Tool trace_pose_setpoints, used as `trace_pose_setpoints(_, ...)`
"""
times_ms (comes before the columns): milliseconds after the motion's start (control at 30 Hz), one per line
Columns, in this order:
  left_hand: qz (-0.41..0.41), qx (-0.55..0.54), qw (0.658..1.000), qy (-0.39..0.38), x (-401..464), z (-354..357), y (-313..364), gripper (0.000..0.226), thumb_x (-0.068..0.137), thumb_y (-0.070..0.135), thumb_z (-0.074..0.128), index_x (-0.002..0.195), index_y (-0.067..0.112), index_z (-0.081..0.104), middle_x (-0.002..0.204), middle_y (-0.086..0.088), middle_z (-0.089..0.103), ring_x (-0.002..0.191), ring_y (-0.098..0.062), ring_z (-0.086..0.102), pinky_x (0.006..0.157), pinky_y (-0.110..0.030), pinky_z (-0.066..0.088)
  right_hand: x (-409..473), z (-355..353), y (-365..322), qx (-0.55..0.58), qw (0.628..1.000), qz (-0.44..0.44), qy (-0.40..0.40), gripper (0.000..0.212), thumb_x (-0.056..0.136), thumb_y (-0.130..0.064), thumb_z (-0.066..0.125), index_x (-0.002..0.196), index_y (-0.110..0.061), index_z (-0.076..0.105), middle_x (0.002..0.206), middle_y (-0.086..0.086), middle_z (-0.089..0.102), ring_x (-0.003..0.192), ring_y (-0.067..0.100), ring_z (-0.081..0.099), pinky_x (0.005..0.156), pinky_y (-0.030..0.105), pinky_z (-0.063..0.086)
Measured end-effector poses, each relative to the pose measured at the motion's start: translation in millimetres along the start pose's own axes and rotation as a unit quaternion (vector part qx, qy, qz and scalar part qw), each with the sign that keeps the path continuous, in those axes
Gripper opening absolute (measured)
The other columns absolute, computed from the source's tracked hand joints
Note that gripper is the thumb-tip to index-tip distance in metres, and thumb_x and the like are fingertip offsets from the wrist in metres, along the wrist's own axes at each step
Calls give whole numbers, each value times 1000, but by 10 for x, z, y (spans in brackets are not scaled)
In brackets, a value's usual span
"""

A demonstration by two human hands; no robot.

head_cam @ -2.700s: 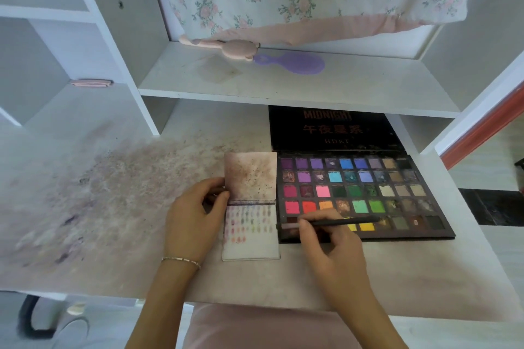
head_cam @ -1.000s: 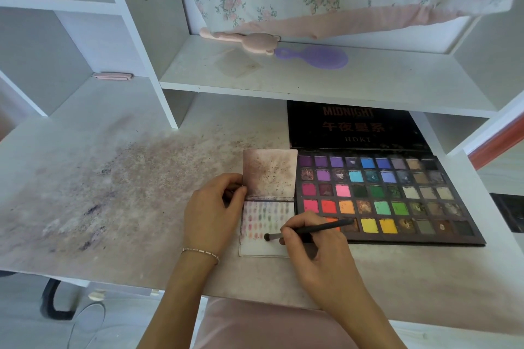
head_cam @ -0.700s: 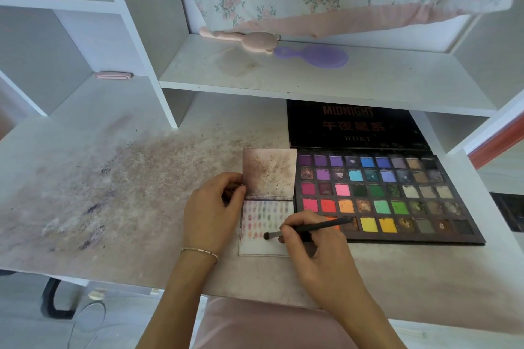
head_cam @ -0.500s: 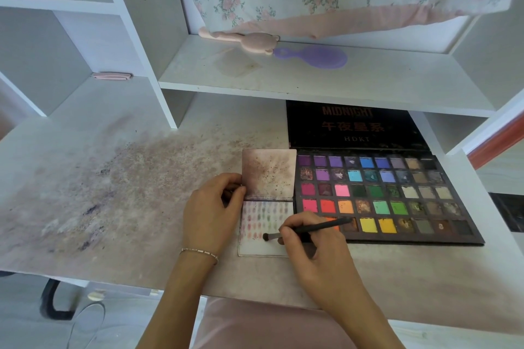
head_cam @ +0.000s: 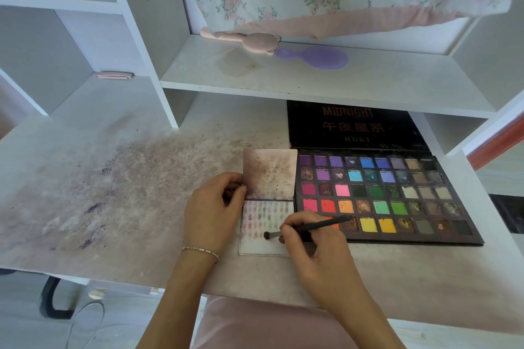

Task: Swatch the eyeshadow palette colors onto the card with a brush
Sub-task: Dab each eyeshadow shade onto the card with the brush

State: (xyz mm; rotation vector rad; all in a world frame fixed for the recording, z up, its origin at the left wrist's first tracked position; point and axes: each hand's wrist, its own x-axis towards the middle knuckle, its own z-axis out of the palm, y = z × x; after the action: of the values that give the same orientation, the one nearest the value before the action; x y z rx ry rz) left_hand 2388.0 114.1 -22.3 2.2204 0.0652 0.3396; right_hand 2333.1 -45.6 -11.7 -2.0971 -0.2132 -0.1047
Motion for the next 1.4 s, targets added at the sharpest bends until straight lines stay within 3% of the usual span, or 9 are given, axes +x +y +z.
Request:
trace_pose_setpoints(200,-8,7,1000,-3,10,-1,-9,14,81,13,62,90,23,68,72,23,58,71,5,56,64,-9,38,32,25,-5,23,999,-6,42,15,83,-29,49,78,-43,49,77,-15,61,81,1,59,63,9,46)
trace_pose_setpoints(367,-11,5,1000,-5,-6,-14,-25,14,81,13,62,89,23,68,73,20,60,71,4,56,65,-10,39,20,-3,10,137,985,-3,103,16,84,-30,52,84,-45,58,83,-16,63,72,7,62,62,19,51)
trace_pose_setpoints(533,-19,3,1000,-5,-12,-25,-57,13,81,14,62,87,23,67,71,23,58,71,6,56,63,-7,38,-15,-98,30,146,978,-15,148,19,84,-38,45,90,-47,60,88,-16,65,82,6,63,69,13,49)
trace_pose_setpoints(633,-28,-4,1000,0,-19,-25,-70,13,80,14,61,84,25,67,71,22,60,70,3,57,62,-12,39,-55,-260,110,125,975,-2,186,18,86,-31,49,86,-45,60,88,-16,63,80,7,61,69,11,46)
trace_pose_setpoints(767,-31,6,999,19,8,17,-35,13,79,13,62,82,26,66,69,24,57,66,4,54,59,-12,36,-159,-535,279,128,966,38,219,31,88,-1,52,88,-31,59,80,-14,66,72,1,61,63,6,46)
trace_pose_setpoints(967,-28,3,999,25,17,37,2,16,80,13,63,80,29,63,69,23,57,67,3,53,61,-14,37,-203,-894,454,48,950,83,297,28,92,-6,45,83,-33,50,71,-14,61,77,-12,59,58,0,42)
trace_pose_setpoints(1100,-23,4,999,23,6,37,9,19,80,11,63,80,30,61,69,22,56,67,2,52,61,-14,36,-244,-1038,569,-13,939,141,312,21,93,-18,44,79,-33,47,78,-14,56,75,-20,52,52,1,40)
trace_pose_setpoints(1200,-25,5,999,26,-3,52,26,16,80,11,63,80,27,63,68,20,56,66,1,52,61,-17,35,-243,-1069,593,-23,944,133,301,18,92,-15,46,80,-26,50,75,-10,58,73,-22,51,53,-4,36)
trace_pose_setpoints(1400,-27,1,999,25,-14,43,39,14,80,11,62,82,25,63,69,18,57,67,-5,54,62,-20,37,-219,-1049,563,-30,958,111,263,29,91,-11,48,74,-34,47,73,-17,56,75,-24,51,54,-4,37)
